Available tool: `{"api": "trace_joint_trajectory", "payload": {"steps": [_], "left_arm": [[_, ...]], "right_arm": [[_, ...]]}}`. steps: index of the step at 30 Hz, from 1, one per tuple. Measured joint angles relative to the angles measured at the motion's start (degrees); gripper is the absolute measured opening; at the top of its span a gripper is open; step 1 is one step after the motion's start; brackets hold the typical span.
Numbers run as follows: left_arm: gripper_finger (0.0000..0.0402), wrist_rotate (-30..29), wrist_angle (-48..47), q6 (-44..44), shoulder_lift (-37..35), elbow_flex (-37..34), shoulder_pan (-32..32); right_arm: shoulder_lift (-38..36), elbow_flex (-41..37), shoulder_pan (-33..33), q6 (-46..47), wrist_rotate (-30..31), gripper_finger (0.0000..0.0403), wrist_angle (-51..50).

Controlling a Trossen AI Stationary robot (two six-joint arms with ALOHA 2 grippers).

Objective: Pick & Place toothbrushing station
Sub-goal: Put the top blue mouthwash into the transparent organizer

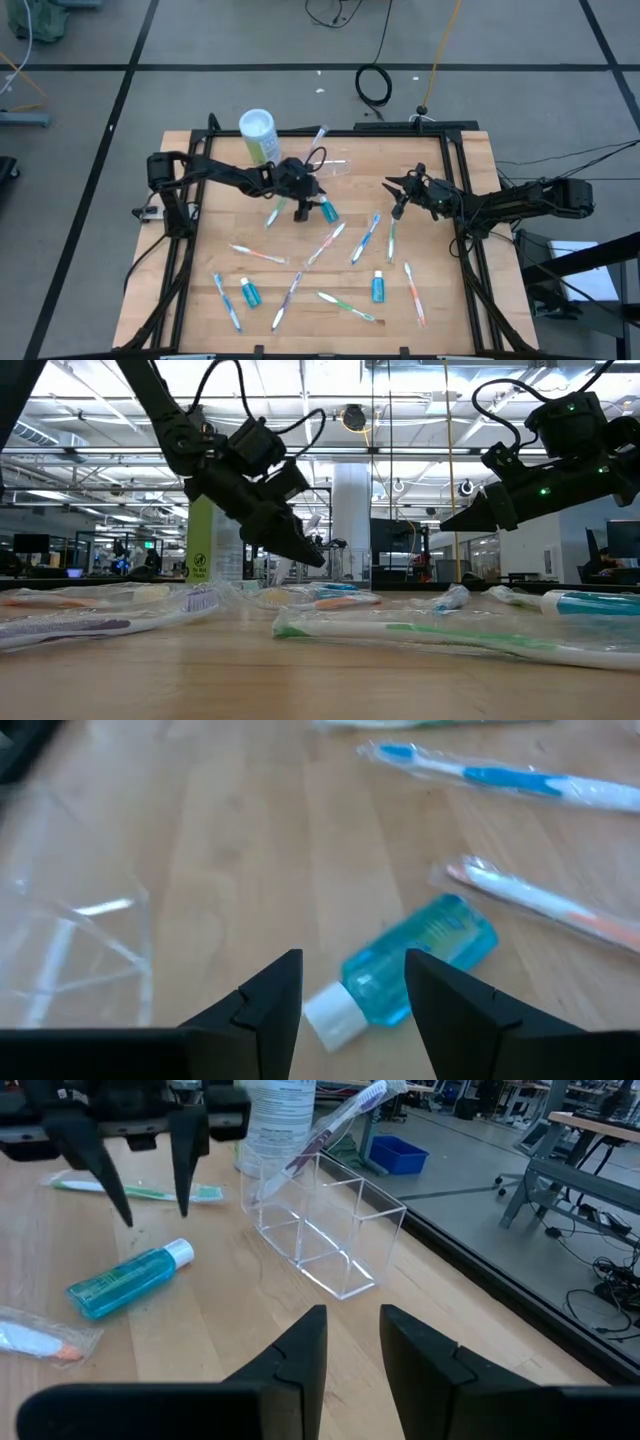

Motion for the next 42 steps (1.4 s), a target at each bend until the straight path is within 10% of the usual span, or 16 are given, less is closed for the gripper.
{"api": "trace_joint_trajectory", "payload": {"steps": [28,35,42], "left_arm": [[0.0184,4.37,-1.73,-1.40,5.14,-0.02,1.74],[0.0184,4.13,3.64,-16.02,5.16,-0.04,0.63],[0.0184,-8.01,9.02,-25.94,5.14,-0.04,-2.11]], "right_arm": [[0.00,0.00,0.01,0.00,-0.02,0.0086,0.16],[-0.02,0.00,0.00,0.00,-0.02,0.0086,0.19],[0.00,0.00,0.02,0.00,-0.02,0.0086,0.16]]}}
